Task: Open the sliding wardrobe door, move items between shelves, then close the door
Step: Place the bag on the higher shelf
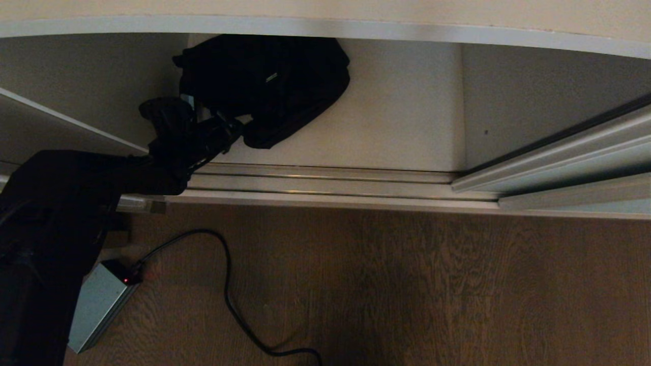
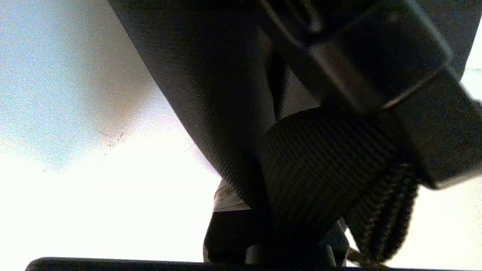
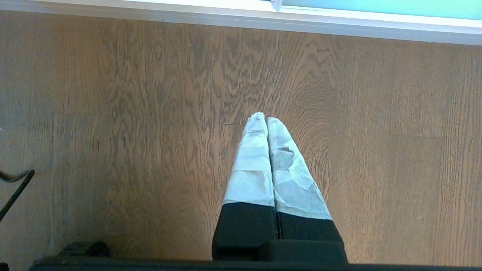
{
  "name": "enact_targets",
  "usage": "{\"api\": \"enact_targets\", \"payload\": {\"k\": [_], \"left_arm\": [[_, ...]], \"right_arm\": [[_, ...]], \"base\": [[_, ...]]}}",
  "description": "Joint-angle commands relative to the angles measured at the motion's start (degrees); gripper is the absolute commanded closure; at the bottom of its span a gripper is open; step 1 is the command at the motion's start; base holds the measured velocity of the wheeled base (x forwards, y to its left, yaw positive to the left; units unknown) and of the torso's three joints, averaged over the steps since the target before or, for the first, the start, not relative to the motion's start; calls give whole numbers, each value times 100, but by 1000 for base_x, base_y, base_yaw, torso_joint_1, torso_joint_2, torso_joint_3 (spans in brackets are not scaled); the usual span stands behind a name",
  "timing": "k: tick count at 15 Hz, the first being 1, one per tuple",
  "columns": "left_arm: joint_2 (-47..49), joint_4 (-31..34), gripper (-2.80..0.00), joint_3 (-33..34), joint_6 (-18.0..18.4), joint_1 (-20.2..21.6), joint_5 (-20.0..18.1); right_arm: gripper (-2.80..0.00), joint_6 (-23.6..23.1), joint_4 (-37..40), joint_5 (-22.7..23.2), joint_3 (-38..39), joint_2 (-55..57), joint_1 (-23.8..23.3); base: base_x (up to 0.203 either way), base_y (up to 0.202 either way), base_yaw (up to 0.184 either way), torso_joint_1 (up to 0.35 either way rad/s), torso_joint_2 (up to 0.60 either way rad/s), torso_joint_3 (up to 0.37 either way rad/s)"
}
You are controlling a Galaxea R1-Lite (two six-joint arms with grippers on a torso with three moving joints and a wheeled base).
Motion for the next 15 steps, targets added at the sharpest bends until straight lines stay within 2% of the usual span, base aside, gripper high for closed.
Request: {"api": "enact_targets", "payload": {"k": [1, 6, 12, 15], "left_arm": [[-14, -8, 0, 1, 71, -2, -4], [-23, 17, 0, 10, 80, -2, 8], [-23, 34, 0, 10, 80, -2, 14], [-189, 104, 0, 85, 127, -2, 66]], "right_arm": [[0, 2, 0, 0, 5, -2, 1], [0, 2, 0, 0, 8, -2, 1], [0, 2, 0, 0, 8, -2, 1], [0, 2, 0, 0, 0, -2, 1]], "base": [[0, 0, 0, 0, 0, 0], [0, 0, 0, 0, 0, 0], [-180, 0, -3, 3, 2, 2], [-14, 0, 0, -6, -4, 6]]}}
